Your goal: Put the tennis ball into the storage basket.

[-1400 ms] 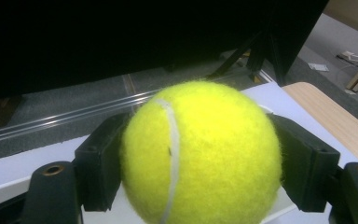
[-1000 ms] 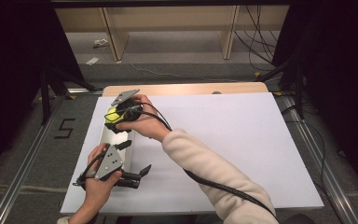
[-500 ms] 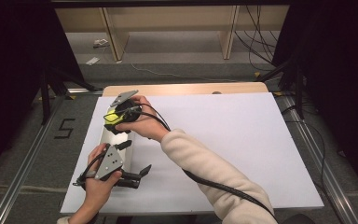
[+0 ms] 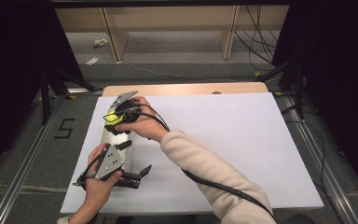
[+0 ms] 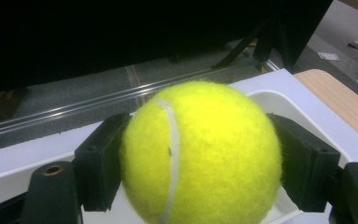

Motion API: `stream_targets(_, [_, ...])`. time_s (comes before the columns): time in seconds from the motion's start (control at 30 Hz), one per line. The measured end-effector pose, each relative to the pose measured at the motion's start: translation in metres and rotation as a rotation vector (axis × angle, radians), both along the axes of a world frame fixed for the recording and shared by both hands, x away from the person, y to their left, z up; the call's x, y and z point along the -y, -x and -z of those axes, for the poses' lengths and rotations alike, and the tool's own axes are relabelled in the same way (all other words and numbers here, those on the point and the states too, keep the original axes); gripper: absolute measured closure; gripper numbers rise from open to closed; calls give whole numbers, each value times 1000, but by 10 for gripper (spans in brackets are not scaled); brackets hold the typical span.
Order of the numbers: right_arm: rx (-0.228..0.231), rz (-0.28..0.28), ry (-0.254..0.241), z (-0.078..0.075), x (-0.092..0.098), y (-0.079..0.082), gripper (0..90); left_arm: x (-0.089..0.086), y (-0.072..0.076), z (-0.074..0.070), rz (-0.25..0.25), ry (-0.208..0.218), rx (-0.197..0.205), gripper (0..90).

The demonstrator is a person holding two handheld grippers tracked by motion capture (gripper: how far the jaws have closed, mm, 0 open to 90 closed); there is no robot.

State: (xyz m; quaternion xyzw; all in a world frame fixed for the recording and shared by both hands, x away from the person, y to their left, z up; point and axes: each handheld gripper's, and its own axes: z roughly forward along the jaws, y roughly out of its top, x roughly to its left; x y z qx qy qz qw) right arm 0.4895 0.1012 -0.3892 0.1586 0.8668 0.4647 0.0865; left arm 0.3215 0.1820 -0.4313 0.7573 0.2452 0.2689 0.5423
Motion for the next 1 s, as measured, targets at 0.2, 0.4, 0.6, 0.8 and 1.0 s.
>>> stream_targets(0.2, [-10,0,7,2,-1,0,262,0,0,0,2,0,0,0])
stream_targets(0.4, [-9,-3,14,5,-2,0,262,0,0,0,3,0,-1,0])
stream_targets(0.6, [-17,-6,24,8,-3,0,262,0,0,0,5,-2,0,0])
stream_targets(0.8, [-21,-8,28,9,-3,0,262,1,0,0,6,-2,1,0])
stream_targets(1.0, [-22,-6,31,11,-4,-1,261,1,0,0,7,-4,2,0])
